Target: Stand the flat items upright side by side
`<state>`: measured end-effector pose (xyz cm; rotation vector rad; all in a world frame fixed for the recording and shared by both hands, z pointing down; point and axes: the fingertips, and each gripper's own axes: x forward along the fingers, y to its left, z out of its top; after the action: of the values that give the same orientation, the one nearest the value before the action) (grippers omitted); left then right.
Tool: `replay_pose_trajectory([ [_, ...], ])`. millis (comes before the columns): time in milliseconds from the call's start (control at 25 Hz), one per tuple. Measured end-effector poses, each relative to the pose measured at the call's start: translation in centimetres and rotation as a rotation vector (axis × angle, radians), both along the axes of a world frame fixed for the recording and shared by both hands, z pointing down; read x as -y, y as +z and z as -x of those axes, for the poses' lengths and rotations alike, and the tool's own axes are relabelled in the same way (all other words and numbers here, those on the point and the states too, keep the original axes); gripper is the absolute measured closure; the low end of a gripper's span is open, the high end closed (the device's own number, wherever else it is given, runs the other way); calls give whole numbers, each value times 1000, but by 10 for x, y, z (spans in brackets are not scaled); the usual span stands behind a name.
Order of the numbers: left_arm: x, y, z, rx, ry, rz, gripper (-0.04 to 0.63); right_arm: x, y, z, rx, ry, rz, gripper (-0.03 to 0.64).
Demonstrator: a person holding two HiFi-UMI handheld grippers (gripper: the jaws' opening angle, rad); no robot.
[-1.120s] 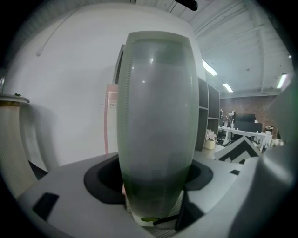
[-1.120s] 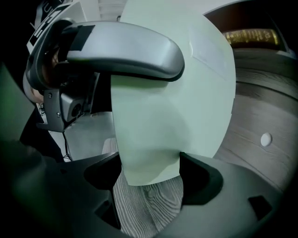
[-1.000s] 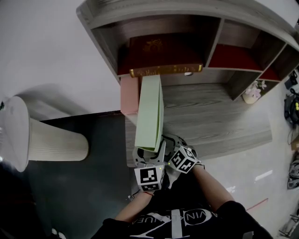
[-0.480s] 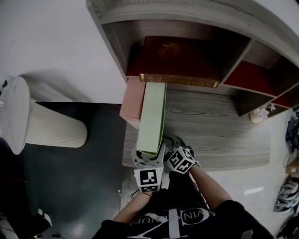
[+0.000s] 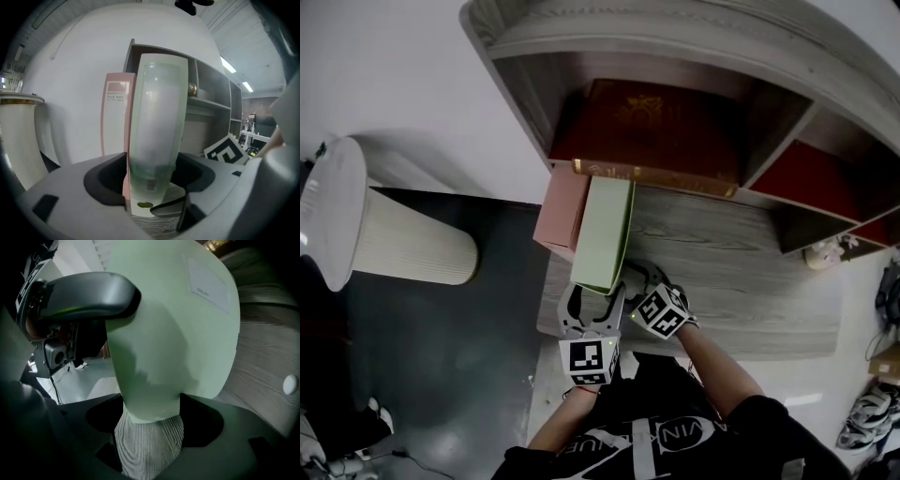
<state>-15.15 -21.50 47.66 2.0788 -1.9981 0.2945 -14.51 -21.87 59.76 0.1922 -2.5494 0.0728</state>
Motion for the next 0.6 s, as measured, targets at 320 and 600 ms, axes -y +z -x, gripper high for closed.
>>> replay_pose_trajectory([
  [320,-4,-1,8,-5,-47,-5,273,17,1,1,9,-8,10,233],
  [600,-22,9,14,-18,-77,26,273,37,4,3,10,11,15,235],
])
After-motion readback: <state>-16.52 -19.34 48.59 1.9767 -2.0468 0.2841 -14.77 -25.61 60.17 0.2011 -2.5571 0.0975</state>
